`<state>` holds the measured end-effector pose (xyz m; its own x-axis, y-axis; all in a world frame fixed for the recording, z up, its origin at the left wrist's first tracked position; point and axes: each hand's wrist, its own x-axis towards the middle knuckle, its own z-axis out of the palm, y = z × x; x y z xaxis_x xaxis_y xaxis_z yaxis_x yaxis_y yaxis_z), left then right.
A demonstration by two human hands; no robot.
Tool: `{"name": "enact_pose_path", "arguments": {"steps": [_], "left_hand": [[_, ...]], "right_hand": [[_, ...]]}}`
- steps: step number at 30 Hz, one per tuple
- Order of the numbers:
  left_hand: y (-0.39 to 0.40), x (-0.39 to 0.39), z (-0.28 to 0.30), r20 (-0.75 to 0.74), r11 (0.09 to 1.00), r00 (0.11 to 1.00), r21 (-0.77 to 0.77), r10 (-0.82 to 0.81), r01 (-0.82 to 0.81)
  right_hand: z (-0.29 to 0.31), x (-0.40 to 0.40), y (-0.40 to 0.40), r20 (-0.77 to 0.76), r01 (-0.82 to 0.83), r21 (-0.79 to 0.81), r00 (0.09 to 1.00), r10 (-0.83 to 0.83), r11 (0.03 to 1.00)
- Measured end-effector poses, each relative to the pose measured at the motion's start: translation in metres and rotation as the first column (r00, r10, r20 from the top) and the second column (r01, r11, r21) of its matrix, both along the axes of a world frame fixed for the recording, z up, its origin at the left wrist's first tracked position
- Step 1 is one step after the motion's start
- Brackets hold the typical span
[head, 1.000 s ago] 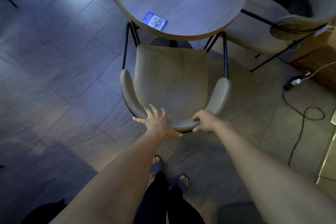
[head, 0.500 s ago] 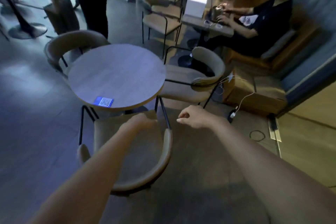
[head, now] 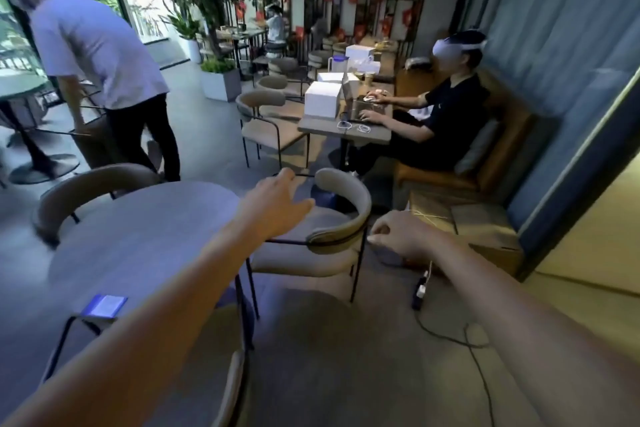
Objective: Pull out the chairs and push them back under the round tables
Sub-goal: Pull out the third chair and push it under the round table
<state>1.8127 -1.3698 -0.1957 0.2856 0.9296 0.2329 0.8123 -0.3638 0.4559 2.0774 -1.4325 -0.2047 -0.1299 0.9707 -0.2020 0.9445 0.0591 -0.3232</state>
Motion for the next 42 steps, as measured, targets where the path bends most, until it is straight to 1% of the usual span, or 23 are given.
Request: {"name": "enact_pose_path", "arguments": {"steps": [2,4,8,13,16,18,21,26,31,35,38,40,42], "left_hand": [[0.011,0.025,-0.002,-0.001,0.995,0.995,-0.015,-0.097,0.097],[0.022,0.044,-0.004,-0.027,0.987,0.987,-0.050,-0.156,0.154],[0.049,0.073,-0.013,-0.159,0.986,0.974,-0.065,-0.162,0.153],[0.108,0.096,-0.034,-0.281,0.992,0.953,-0.079,-0.113,0.095],[0.150,0.115,-0.052,-0.326,0.992,0.940,-0.101,-0.101,0.072],[0.183,0.135,-0.061,-0.323,0.990,0.939,-0.116,-0.118,0.085],[0.239,0.175,-0.068,-0.301,0.991,0.944,-0.076,-0.131,0.113],[0.326,0.241,-0.060,-0.234,0.994,0.969,-0.087,-0.077,0.058],[0.384,0.274,-0.050,-0.182,0.992,0.982,-0.124,-0.049,0.027],[0.420,0.282,-0.071,-0.159,0.988,0.987,-0.147,0.027,-0.051],[0.441,0.280,-0.104,-0.149,0.960,0.983,-0.243,0.105,-0.139],[0.453,0.277,-0.127,-0.140,0.928,0.972,-0.301,0.187,-0.222],[0.463,0.276,-0.146,-0.120,0.875,0.945,-0.358,0.304,-0.327]], "right_hand": [[0.028,0.027,0.020,-0.048,0.014,0.072,0.999,-0.011,0.997],[0.055,0.046,0.038,-0.105,-0.005,0.154,0.994,0.022,0.988],[0.084,0.079,0.064,-0.150,-0.050,0.262,0.984,0.092,0.964],[0.082,0.133,0.097,-0.112,-0.083,0.301,0.986,0.121,0.950],[0.072,0.166,0.132,-0.086,-0.094,0.283,0.989,0.122,0.955],[0.063,0.186,0.166,-0.063,-0.096,0.252,0.991,0.116,0.963],[0.053,0.209,0.229,-0.017,-0.108,0.218,0.993,0.115,0.970],[0.040,0.234,0.334,0.063,-0.154,0.118,0.987,0.147,0.981],[0.018,0.246,0.423,0.088,-0.197,0.017,0.977,0.195,0.980],[-0.007,0.240,0.495,0.112,-0.304,-0.045,0.945,0.307,0.952],[-0.029,0.222,0.552,0.105,-0.415,-0.090,0.900,0.423,0.905],[-0.046,0.206,0.587,0.100,-0.505,-0.104,0.852,0.514,0.857],[-0.063,0.188,0.621,0.106,-0.608,-0.146,0.774,0.624,0.780]]}}
